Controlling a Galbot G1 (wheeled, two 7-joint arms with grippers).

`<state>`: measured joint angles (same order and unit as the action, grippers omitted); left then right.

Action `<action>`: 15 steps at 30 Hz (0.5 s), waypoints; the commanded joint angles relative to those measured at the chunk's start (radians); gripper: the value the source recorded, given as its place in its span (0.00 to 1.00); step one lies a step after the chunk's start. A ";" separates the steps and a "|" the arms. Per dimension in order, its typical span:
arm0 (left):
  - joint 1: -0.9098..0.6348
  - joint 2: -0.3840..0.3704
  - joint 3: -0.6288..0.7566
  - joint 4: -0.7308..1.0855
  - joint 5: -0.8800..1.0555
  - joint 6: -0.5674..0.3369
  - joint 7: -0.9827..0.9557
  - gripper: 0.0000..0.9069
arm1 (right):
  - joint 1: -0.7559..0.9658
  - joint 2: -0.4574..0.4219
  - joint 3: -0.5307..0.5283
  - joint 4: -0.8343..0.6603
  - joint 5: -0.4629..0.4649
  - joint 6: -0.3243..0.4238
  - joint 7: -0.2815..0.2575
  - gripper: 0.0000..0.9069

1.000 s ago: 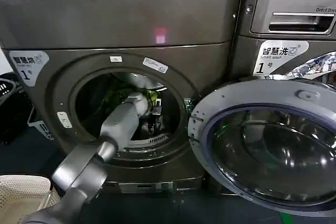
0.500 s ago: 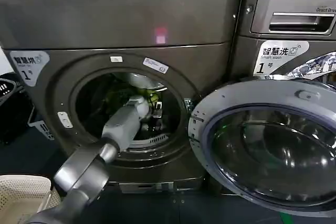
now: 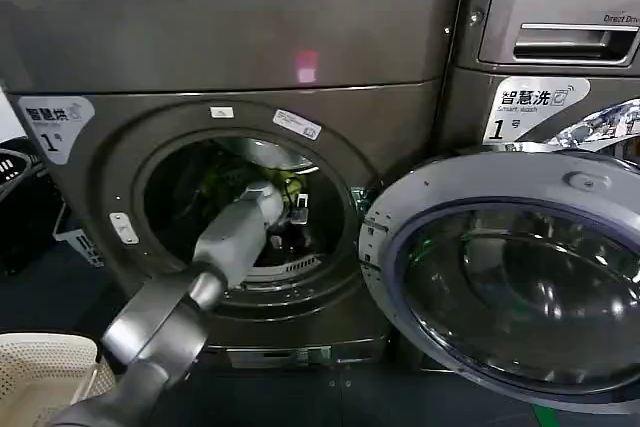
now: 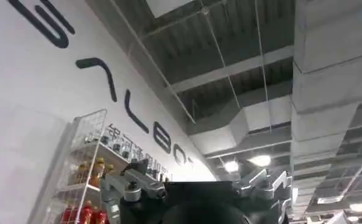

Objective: Grasp the clothes from the dryer.

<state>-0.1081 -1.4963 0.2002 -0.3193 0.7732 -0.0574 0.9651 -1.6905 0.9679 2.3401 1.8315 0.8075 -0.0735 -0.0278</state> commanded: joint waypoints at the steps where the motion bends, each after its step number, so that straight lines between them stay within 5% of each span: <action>1: 0.008 0.002 -0.019 -0.013 -0.003 0.005 -0.019 0.00 | -0.002 0.000 0.002 0.002 0.001 0.000 0.001 1.00; 9: 0.101 0.033 -0.174 -0.127 -0.073 0.047 -0.124 0.00 | -0.004 0.010 0.004 0.011 0.004 0.000 0.004 1.00; 15: 0.304 0.105 -0.370 -0.499 -0.115 0.116 -0.327 0.00 | 0.001 0.014 0.004 0.038 0.014 -0.032 0.017 1.00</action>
<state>-0.0001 -1.4524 0.0433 -0.4578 0.7186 -0.0049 0.8368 -1.6927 0.9817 2.3427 1.8529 0.8173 -0.0843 -0.0160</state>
